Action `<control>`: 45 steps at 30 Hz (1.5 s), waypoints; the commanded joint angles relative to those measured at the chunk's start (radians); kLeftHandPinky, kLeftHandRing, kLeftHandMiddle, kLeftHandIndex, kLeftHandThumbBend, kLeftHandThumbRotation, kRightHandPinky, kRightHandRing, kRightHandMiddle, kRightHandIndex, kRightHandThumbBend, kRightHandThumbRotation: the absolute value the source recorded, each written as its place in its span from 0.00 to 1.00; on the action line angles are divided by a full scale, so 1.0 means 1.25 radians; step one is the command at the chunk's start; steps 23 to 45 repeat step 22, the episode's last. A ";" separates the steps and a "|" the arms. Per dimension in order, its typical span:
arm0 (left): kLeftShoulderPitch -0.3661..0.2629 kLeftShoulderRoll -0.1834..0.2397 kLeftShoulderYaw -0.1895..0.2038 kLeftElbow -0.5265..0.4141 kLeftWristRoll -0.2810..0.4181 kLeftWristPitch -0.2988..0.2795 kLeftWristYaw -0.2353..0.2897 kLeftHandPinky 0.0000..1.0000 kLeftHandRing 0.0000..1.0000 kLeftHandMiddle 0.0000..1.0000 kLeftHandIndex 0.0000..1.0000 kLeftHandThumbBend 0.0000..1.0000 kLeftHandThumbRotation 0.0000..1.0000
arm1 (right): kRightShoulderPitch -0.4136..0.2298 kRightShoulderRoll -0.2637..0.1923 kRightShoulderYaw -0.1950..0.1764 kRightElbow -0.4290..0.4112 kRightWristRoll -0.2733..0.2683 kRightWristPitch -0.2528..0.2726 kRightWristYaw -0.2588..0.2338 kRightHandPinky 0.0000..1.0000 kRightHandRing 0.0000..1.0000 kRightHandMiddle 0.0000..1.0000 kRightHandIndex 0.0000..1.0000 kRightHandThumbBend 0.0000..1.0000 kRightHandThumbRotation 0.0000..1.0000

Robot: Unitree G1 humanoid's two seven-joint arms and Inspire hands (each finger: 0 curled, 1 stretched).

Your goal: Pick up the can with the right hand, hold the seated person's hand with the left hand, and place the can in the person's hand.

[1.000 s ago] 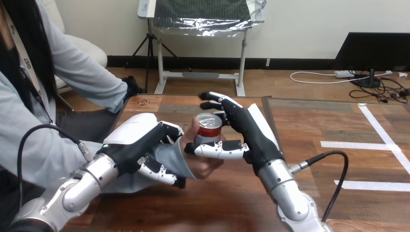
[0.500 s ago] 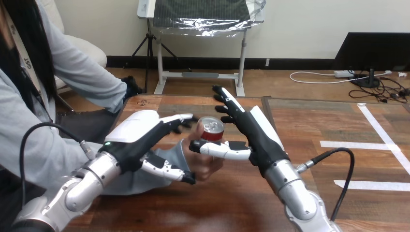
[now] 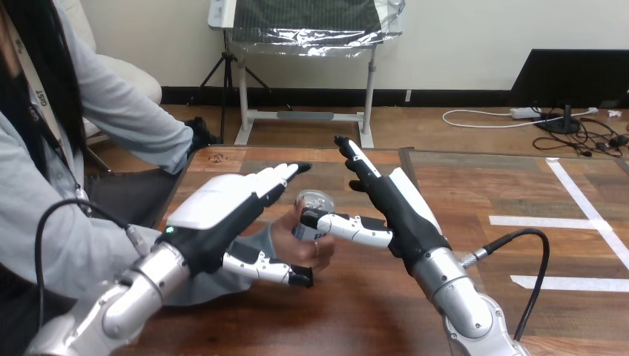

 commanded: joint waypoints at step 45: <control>0.069 -0.008 0.049 -0.041 -0.022 -0.114 0.183 1.00 1.00 1.00 1.00 1.00 0.71 | 0.005 -0.022 -0.025 -0.030 0.020 -0.019 -0.004 0.96 1.00 1.00 1.00 1.00 0.61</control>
